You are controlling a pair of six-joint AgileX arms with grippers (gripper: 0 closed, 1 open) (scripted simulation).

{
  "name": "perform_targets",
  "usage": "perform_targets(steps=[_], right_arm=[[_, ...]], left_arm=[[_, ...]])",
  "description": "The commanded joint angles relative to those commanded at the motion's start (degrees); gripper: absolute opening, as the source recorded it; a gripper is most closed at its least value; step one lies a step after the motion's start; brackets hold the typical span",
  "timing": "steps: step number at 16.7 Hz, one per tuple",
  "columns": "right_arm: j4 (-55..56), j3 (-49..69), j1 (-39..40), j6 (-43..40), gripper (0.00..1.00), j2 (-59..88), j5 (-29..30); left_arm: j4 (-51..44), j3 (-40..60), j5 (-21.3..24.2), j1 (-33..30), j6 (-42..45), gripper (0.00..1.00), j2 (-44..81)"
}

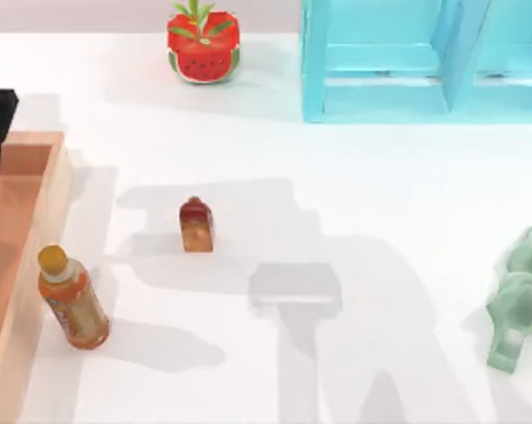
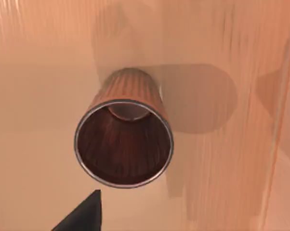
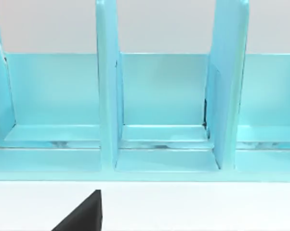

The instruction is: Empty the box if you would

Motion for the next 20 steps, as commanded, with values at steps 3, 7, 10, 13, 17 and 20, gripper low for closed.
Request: perform_targets(steps=[3, 7, 10, 13, 17, 20], right_arm=[[0.0, 0.0, 0.0, 0.0, 1.0, 0.0, 0.0], [0.0, 0.0, 0.0, 0.0, 1.0, 0.0, 0.0], [0.0, 0.0, 0.0, 0.0, 1.0, 0.0, 0.0], [0.0, 0.0, 0.0, 0.0, 1.0, 0.0, 0.0], [0.0, 0.0, 0.0, 0.0, 1.0, 0.0, 0.0], [0.0, 0.0, 0.0, 0.0, 1.0, 0.0, 0.0]], left_arm=[[-0.3, -1.4, 0.2, 3.1, 3.1, 1.0, -2.1], [-0.2, -1.2, 0.1, 2.9, 3.1, 1.0, -1.9], [2.1, -2.1, 0.1, 3.9, 4.0, 1.0, 0.0], [9.4, -6.1, 0.2, 5.3, 5.4, 1.0, 3.2], [18.5, -15.0, 0.1, 4.9, 4.9, 1.0, 3.1], [21.2, -19.4, 0.2, 3.4, 3.5, 1.0, 1.5]])
